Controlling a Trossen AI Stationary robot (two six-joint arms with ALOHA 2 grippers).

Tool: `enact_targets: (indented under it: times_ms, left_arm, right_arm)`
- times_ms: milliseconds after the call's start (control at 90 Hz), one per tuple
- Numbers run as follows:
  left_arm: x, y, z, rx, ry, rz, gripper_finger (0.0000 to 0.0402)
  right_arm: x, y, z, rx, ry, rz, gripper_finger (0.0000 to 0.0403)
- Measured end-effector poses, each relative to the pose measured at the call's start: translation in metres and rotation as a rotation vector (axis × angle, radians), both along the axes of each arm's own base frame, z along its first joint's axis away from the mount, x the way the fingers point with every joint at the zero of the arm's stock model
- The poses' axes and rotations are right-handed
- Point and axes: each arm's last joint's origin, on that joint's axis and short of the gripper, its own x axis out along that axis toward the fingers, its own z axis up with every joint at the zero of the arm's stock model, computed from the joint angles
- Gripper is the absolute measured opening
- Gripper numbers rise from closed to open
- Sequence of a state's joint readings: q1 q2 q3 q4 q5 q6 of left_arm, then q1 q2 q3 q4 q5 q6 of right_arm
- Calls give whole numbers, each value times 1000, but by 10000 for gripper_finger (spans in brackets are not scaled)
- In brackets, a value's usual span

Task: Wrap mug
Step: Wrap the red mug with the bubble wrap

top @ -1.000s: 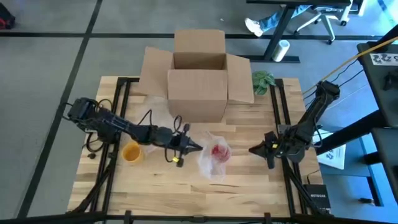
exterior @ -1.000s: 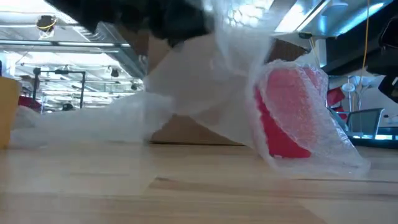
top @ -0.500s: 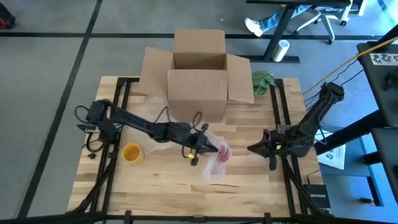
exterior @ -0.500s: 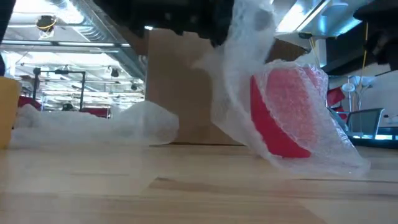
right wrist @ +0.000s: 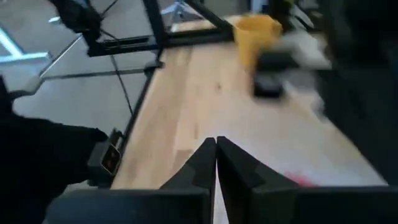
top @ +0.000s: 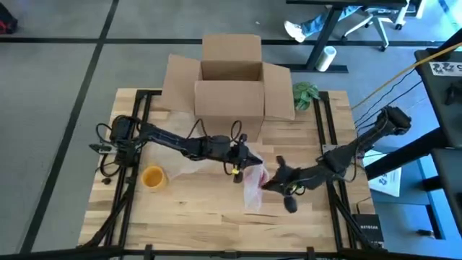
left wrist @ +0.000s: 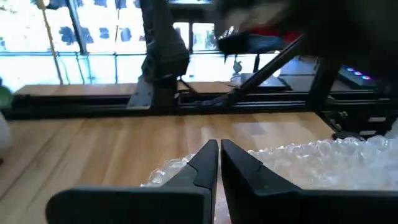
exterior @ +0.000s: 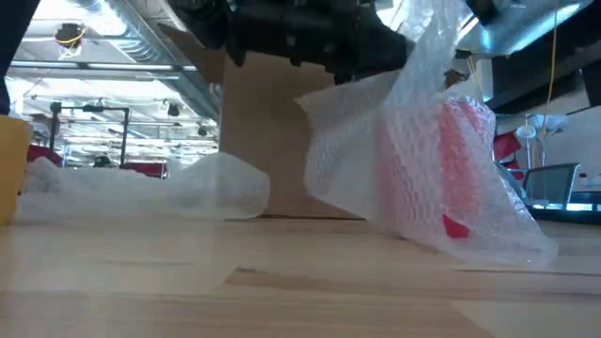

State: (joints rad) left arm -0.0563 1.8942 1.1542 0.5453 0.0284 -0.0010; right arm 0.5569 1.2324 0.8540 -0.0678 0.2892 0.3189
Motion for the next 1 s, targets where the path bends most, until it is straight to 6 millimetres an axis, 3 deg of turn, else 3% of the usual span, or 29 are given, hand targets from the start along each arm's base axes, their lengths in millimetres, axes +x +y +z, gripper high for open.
enact_targets:
  times_ms: [111,222,311,478,689,1000]
  left_arm:
    - [0,1,-3,7,19,31,0]
    - [0,2,-2,13,15,66,0]
    - [0,1,-3,13,18,71,0]
    - [-3,-5,-3,18,63,56,0]
    - [-21,-11,15,-2,175,46,0]
    - [-54,-42,38,29,312,22,0]
  right_arm:
    - [21,0,0,-13,57,60,0]
    - [36,-9,-18,18,193,43,0]
    - [41,-18,-29,37,280,-7,0]
    - [45,-29,-23,44,329,-73,0]
    - [50,-43,-25,26,536,-157,0]
    - [85,-48,-38,-6,725,-114,0]
